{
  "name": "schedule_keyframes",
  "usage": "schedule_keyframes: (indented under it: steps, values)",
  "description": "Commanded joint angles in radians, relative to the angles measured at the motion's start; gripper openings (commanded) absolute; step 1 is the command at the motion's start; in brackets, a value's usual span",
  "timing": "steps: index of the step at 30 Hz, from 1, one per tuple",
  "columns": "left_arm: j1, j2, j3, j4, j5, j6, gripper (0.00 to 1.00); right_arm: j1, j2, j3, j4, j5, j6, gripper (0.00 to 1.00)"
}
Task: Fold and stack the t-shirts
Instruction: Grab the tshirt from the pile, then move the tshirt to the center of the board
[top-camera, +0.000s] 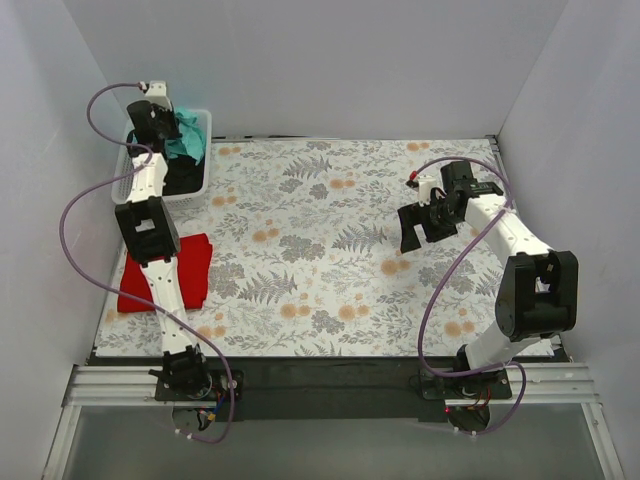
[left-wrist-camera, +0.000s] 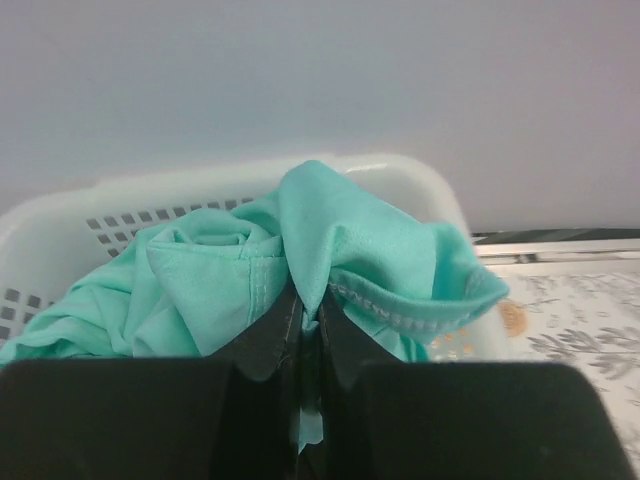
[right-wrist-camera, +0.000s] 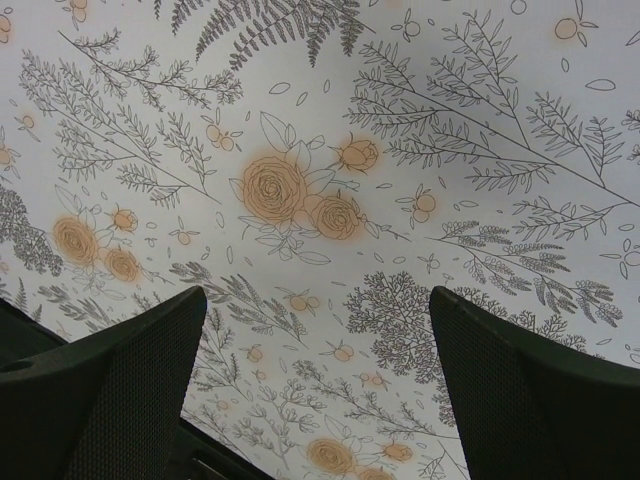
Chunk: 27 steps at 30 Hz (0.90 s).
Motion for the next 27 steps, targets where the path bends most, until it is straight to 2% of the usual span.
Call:
schedule_keyframes:
  steps: [1,8,14,18,22,25,27]
  values:
    - [-0.023,-0.286,-0.021,0.000,0.096,-0.014,0.00,-0.001,-0.024,0.047,-0.011,-0.039,-0.009,0.98]
    - [-0.128,-0.527,-0.007,-0.038,0.154,-0.044,0.00,-0.001,-0.076,0.067,-0.011,-0.062,-0.004,0.98]
    - [-0.345,-0.670,0.013,-0.051,0.148,-0.023,0.00,-0.001,-0.138,0.064,-0.010,-0.030,-0.003,0.98]
    - [-0.487,-0.715,0.036,-0.053,0.110,-0.049,0.00,0.000,-0.171,0.055,-0.008,-0.002,-0.003,0.98]
    - [-0.584,-0.738,0.091,-0.045,0.082,-0.093,0.00,-0.003,-0.189,0.050,-0.010,0.005,-0.004,0.98]
    - [-0.645,-0.779,0.050,-0.047,0.071,-0.118,0.00,-0.004,-0.194,0.051,-0.008,0.011,-0.003,0.98]
    - [-0.662,-0.834,-0.051,-0.048,0.064,-0.163,0.00,-0.009,-0.198,0.053,-0.008,0.014,-0.003,0.98]
